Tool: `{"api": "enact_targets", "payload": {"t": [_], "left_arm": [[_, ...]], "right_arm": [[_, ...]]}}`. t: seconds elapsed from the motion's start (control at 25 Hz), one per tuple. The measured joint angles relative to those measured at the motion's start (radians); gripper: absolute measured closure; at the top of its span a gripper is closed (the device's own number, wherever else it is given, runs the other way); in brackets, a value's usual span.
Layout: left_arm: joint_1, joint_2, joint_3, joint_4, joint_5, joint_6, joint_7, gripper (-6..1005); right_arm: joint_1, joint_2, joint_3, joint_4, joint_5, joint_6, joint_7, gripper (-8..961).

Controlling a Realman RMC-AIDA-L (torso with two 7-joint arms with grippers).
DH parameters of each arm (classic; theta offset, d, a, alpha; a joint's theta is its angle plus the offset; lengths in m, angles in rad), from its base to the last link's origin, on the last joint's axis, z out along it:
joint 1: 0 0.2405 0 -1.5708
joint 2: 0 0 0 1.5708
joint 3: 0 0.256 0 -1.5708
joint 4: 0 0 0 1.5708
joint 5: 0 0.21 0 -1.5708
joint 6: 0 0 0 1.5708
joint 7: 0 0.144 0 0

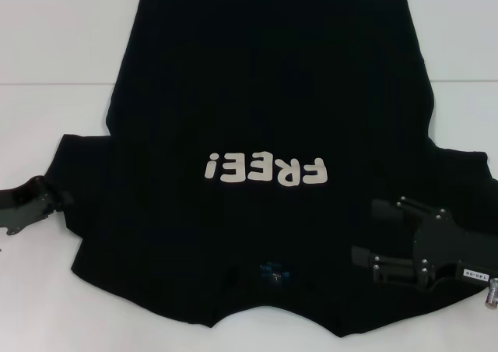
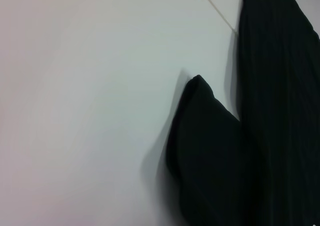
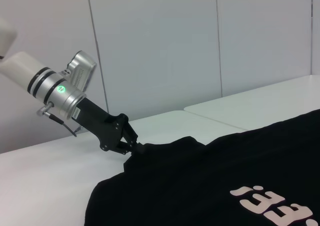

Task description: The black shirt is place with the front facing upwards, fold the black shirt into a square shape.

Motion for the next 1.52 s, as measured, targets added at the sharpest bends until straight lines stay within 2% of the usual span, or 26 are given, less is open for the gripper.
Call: {"api": "enact_targets", "payload": {"t": [0.08, 0.4, 0.96, 1.52], "left_arm": [[-0.002, -0.001, 0.000, 0.000, 0.000, -0.003, 0.001, 925], [-0.004, -0.008, 0.005, 0.001, -0.006, -0.013, 0.051, 926], [0.005, -0.009, -0.009, 0.007, -0.044, 0.011, 0.112, 958], [0.041, 0.013, -0.064, 0.063, -0.088, 0.003, 0.146, 964]], "right_arm": [[0.000, 0.000, 0.000, 0.000, 0.000, -0.001, 0.000, 68], [0.001, 0.000, 0.000, 0.000, 0.012, -0.001, 0.000, 70], [0.001, 0.000, 0.000, 0.000, 0.018, -0.001, 0.000, 73], [-0.002, -0.001, 0.000, 0.002, 0.045, -0.005, 0.000, 76]]}}
